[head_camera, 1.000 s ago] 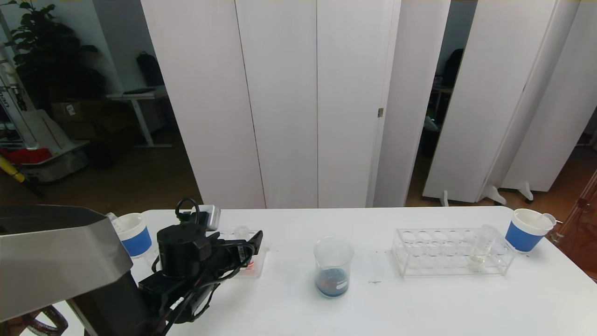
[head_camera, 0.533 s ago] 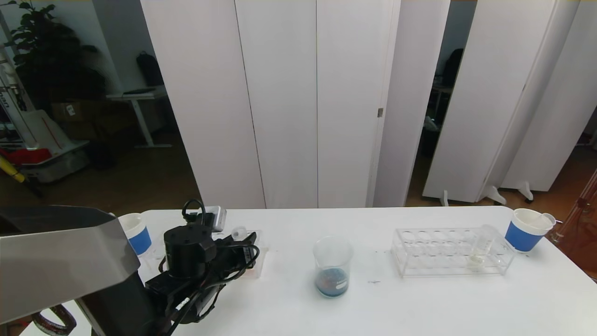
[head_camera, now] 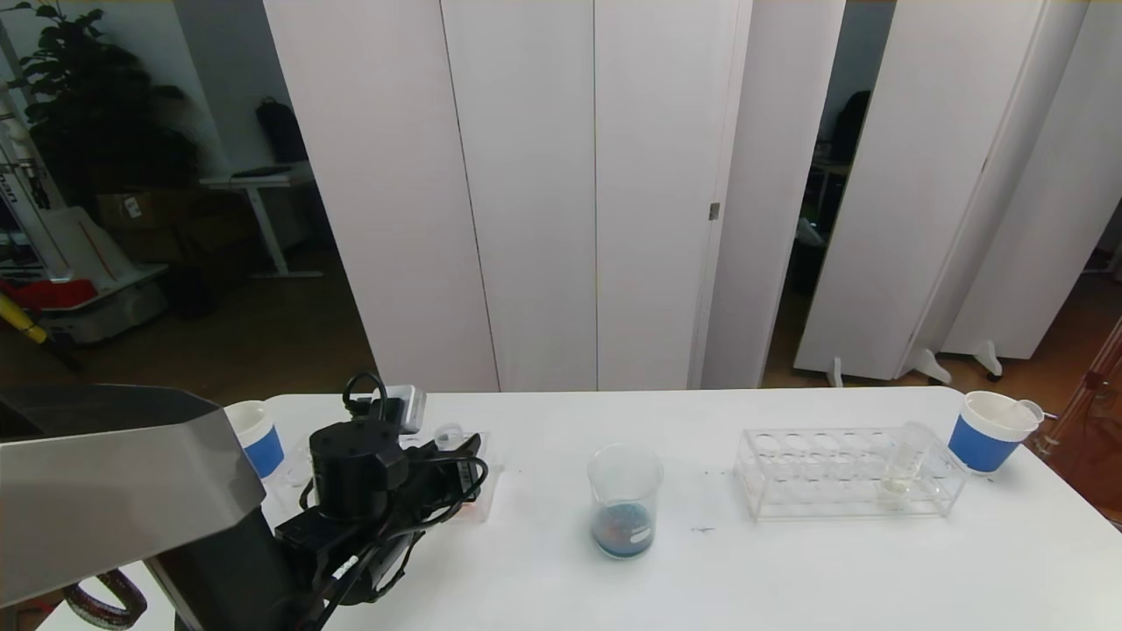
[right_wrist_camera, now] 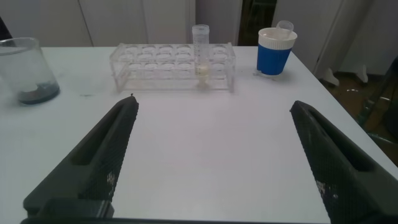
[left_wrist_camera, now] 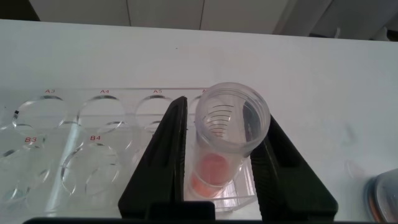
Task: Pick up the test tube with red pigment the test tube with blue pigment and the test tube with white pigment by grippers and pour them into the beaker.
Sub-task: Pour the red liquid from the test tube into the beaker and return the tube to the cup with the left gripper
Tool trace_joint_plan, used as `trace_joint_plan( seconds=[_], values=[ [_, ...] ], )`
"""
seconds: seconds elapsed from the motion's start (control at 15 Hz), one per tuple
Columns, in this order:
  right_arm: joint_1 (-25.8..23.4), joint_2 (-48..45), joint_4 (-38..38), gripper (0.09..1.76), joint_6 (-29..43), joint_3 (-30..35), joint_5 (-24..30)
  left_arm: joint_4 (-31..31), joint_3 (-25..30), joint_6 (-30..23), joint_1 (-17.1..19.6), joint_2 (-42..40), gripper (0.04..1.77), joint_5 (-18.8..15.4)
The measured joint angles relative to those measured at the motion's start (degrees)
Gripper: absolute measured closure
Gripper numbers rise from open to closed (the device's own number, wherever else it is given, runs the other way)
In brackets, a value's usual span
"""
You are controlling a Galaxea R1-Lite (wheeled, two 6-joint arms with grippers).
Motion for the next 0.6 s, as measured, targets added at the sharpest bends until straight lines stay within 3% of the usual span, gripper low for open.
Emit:
trace_joint_plan(
  seconds=[0.6],
  values=[
    [0.0, 0.0, 0.0, 0.10, 0.0, 0.0, 0.0, 0.3, -0.1, 1.0, -0.3, -1.0, 1.15, 0.0]
  ],
)
